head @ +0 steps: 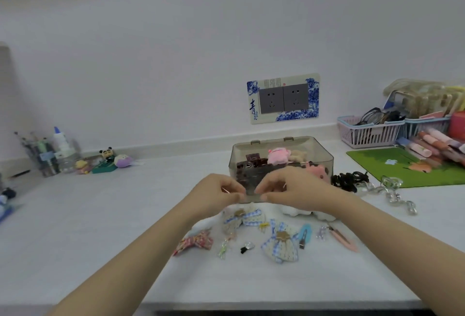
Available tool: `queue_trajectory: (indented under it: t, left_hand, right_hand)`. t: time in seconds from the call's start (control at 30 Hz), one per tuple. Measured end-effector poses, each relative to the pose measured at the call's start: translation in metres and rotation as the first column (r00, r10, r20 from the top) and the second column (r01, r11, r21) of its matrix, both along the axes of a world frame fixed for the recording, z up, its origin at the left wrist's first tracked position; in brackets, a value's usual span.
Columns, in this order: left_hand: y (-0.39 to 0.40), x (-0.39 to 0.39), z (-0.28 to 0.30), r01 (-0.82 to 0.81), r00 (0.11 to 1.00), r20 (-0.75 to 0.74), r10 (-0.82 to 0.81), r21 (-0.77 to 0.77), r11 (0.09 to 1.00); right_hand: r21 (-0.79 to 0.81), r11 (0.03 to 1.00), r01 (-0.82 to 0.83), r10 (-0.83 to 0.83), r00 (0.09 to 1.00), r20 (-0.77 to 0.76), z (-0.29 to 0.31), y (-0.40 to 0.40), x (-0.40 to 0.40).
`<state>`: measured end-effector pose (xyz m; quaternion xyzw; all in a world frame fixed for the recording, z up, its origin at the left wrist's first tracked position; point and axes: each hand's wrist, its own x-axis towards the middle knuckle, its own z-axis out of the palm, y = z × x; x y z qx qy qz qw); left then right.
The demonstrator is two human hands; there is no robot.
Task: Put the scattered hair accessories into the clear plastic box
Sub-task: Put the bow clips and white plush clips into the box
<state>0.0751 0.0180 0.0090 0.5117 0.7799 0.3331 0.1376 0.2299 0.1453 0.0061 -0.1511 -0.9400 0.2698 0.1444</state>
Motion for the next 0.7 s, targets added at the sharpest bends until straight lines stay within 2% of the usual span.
queue_trajectory:
  t: [0.1, 0.17, 0.33, 0.43, 0.53, 0.7]
  left_hand:
    - [-0.003, 0.001, -0.024, 0.011, 0.996, -0.088, -0.022, -0.126, 0.992]
    - [-0.003, 0.001, -0.035, -0.018, 0.992, -0.123, 0.005, -0.107, 0.994]
    - [0.001, -0.003, -0.046, -0.013, 0.996, -0.084, 0.009, -0.037, 0.999]
    - [0.003, -0.002, -0.047, 0.028, 0.996, -0.080, -0.031, -0.041, 0.999]
    - [0.004, 0.000, -0.047, 0.043, 0.996, -0.083, -0.045, -0.018, 0.999]
    - [0.001, -0.001, -0.029, 0.041, 0.998, -0.059, -0.034, 0.127, 0.991]
  right_hand:
    - [-0.015, 0.996, -0.091, 0.093, 0.988, 0.123, -0.010, -0.005, 0.011]
    - [-0.042, 0.991, -0.131, 0.136, 0.971, 0.198, -0.013, -0.004, 0.019]
    - [-0.064, 0.978, -0.198, 0.208, 0.926, 0.316, -0.022, 0.004, 0.031]
    - [-0.034, 0.982, -0.186, 0.187, 0.932, 0.311, -0.026, 0.006, 0.029]
    - [-0.019, 0.988, -0.154, 0.154, 0.958, 0.241, -0.031, 0.006, 0.025]
    - [-0.015, 0.994, -0.112, 0.113, 0.987, 0.113, -0.024, 0.009, 0.027]
